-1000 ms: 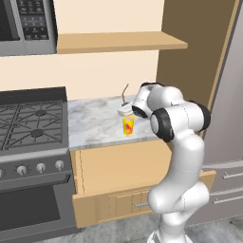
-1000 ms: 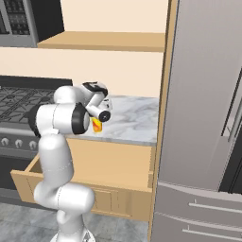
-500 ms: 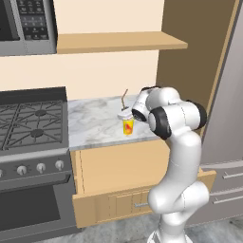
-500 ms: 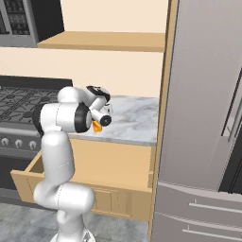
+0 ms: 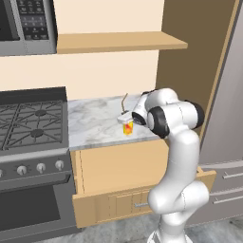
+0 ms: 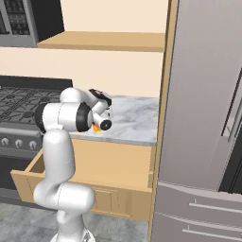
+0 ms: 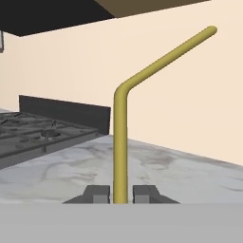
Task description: Pick up the straw from the left drawer and put it inside the smoothie cup.
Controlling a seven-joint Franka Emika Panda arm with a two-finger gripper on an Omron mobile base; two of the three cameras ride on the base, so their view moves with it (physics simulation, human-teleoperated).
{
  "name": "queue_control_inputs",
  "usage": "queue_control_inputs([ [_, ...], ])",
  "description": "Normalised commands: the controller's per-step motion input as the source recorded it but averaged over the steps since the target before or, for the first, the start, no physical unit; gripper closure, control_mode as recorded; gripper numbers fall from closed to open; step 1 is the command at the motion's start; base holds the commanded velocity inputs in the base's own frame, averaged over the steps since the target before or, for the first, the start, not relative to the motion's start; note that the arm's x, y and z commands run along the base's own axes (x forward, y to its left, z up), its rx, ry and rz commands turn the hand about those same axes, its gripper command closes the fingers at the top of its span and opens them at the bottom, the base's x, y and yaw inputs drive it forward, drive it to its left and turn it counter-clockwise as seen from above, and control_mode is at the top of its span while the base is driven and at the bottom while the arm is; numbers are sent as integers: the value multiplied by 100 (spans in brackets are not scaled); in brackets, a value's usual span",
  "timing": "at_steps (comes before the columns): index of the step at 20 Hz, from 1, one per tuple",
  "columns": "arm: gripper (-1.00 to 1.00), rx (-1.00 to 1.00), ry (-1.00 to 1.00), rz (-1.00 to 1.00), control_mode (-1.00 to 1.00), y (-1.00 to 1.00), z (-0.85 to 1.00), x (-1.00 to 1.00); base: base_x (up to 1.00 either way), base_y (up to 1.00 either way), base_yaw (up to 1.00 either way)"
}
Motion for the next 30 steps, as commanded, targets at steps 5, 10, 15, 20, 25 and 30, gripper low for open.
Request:
queue_control_inputs([
  [5, 100, 0, -1, 0, -100, -4, -3, -8, 0, 0, 0],
  [10, 100, 0, -5, 0, -100, -9, 0, -17, 0, 0, 0],
  [15, 100, 0, -3, 0, -100, -8, 0, -1, 0, 0, 0],
  [20, -100, 0, 0, 0, -100, 0, 0, 0, 0, 0, 0],
  [25, -100, 0, 0, 0, -100, 0, 0, 0, 0, 0, 0],
  [30, -100, 0, 0, 0, -100, 0, 0, 0, 0, 0, 0],
])
